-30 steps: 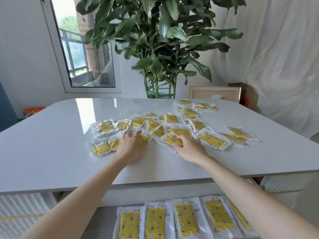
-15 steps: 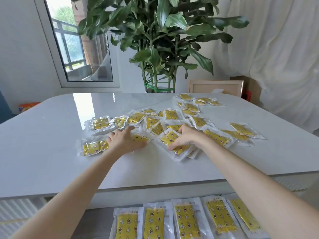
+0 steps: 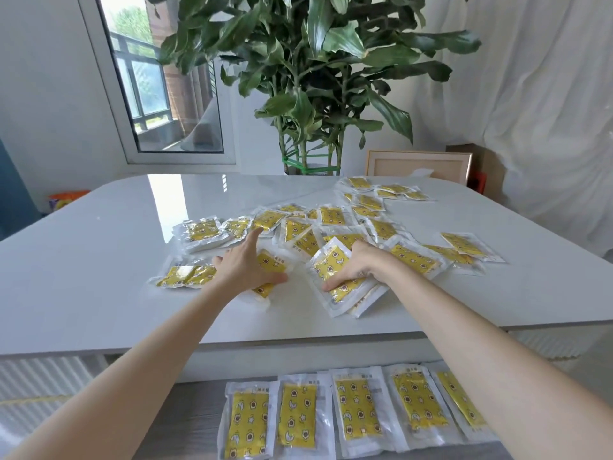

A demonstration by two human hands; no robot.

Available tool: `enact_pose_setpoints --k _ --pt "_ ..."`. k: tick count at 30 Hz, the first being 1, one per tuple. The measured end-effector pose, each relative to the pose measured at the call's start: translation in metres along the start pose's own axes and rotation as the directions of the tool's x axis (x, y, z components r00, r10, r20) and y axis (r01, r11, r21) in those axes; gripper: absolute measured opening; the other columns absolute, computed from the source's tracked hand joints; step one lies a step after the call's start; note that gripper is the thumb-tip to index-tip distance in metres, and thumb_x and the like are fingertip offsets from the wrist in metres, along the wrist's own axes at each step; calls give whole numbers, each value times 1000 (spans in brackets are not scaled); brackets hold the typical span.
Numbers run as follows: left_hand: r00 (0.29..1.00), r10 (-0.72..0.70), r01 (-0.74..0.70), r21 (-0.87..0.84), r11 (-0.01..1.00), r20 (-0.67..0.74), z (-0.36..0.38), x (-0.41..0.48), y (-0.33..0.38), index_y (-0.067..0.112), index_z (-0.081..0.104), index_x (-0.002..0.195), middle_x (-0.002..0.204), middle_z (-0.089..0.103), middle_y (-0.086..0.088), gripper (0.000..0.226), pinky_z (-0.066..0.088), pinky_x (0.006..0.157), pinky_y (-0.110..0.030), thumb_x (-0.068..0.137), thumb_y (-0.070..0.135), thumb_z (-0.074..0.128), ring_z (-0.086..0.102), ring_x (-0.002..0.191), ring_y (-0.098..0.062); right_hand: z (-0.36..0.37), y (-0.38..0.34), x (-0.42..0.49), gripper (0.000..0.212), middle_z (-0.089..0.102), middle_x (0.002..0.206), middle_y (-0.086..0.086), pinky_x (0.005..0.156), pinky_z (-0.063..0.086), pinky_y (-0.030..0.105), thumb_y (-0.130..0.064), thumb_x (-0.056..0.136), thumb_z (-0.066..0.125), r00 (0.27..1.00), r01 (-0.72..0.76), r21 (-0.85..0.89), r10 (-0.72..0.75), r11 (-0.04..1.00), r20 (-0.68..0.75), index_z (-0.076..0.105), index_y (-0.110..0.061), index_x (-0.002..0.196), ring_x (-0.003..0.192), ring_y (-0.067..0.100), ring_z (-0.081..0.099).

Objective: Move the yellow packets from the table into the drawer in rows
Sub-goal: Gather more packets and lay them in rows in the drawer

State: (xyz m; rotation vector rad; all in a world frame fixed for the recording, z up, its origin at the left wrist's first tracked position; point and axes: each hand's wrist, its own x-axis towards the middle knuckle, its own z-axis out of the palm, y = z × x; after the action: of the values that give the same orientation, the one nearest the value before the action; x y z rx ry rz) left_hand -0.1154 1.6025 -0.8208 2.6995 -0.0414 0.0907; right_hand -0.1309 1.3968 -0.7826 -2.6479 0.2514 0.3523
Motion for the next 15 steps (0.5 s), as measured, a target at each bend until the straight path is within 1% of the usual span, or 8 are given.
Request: enact_pose_setpoints --k 2,4,6,8,10,12,13,15 --pt "997 60 -63 -59 996 -48 -1 -7 1 28 12 149 138 51 -8 106 42 94 -40 68 48 78 50 122 -30 2 2 -5 118 32 152 9 97 41 32 -47 64 85 1000 15 46 -14 999 -17 16 -4 151 136 25 38" --pt "991 102 -111 -97 989 -86 -3 -13 4 28 14 149 130 55 -11 102 46 85 -37 72 37 79 54 114 -30 4 7 -8 114 33 152 7 96 40 31 -44 65 85 998 44 104 -40 994 -42 19 -6 150 136 25 38" --pt "989 107 -120 -147 982 -99 -9 -19 8 31 16 149 126 57 -12 94 48 76 -35 76 28 76 58 106 -30 6 12 -13 109 33 152 7 96 39 31 -40 68 84 997 63 202 -52 977 -61 20 -8 150 136 25 37" --pt "994 73 -94 -288 953 -84 -16 -24 10 31 21 148 134 51 -12 87 50 76 -34 79 19 73 57 109 -32 8 18 -17 106 29 154 6 101 38 33 -34 72 82 995 85 329 -62 940 -80 17 -11 152 138 24 35" --pt "997 34 -60 -424 904 -69 -23 -29 8 29 27 146 142 44 -9 79 52 75 -33 82 16 71 54 113 -30 8 22 -24 105 32 154 4 102 40 35 -32 73 82 993 116 485 -85 867 -86 16 -15 152 136 24 39" --pt "999 -5 -19 -548 836 -43 -27 -37 5 29 33 143 141 44 -9 71 50 64 -23 83 17 70 54 103 -23 9 25 -34 103 45 145 3 103 44 39 -36 65 84 992 125 615 -112 778 -59 26 -18 148 128 23 49" --pt "999 -24 1 -608 794 -29 -29 -43 3 29 36 141 138 47 -11 67 47 57 -18 83 18 70 55 96 -21 10 27 -40 96 53 138 3 103 45 42 -36 62 84 989 129 668 -142 733 -35 35 -18 143 123 22 54" --pt "998 -64 50 -699 714 7 -37 -60 0 29 42 137 127 54 -13 61 49 49 -13 84 18 70 57 81 -17 11 27 -61 69 64 124 4 102 47 44 -24 73 80 976 125 769 -215 627 17 47 -14 132 113 21 62"
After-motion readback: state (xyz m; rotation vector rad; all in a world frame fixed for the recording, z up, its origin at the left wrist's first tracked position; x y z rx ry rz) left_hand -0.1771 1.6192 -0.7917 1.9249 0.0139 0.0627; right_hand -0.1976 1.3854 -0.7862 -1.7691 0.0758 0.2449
